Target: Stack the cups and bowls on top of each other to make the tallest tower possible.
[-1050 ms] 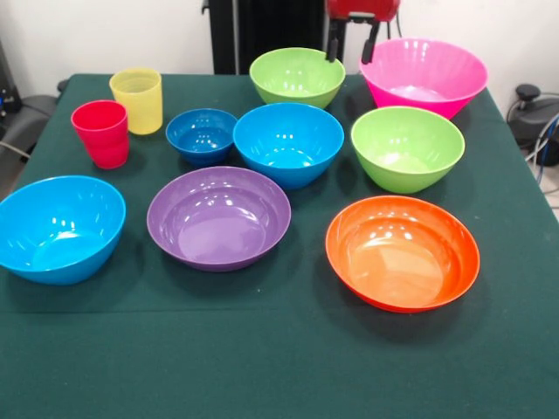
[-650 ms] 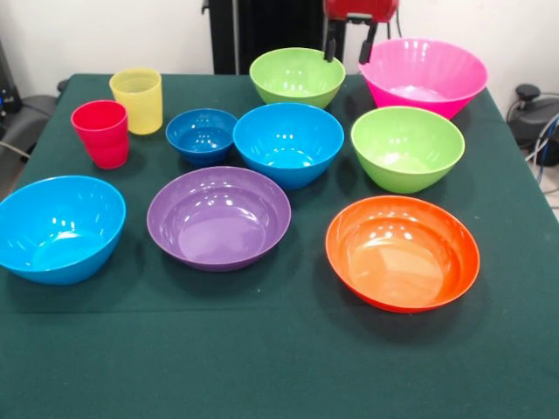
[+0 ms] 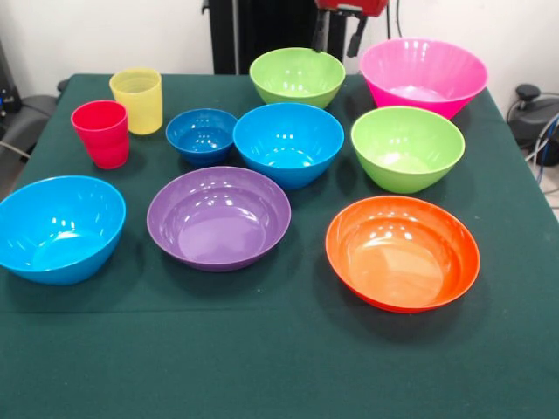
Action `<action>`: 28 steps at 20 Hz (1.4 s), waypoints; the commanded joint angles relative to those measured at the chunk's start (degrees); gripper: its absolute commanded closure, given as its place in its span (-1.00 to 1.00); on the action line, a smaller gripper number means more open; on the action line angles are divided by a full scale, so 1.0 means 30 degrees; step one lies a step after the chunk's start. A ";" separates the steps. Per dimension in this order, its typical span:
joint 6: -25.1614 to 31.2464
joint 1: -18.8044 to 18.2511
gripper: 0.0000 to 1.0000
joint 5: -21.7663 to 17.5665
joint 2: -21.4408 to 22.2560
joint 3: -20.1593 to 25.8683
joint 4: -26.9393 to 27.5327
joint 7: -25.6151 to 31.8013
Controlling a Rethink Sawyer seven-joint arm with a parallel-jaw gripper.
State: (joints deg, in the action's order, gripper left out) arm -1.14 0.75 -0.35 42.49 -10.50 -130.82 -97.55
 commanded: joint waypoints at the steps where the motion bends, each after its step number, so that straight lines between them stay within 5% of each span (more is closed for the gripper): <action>1: -0.0185 0.0638 -1.00 0.1922 -0.0680 0.0129 -0.0200 -0.5211; 15: -0.0497 0.1393 -1.00 0.4237 -0.1753 -0.0026 -0.0367 -0.9671; 28: -0.0998 0.2402 -1.00 0.3804 -0.3143 0.0084 0.0268 -1.1671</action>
State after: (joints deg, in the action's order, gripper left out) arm -1.53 6.86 9.53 37.19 -13.91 -130.90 -122.48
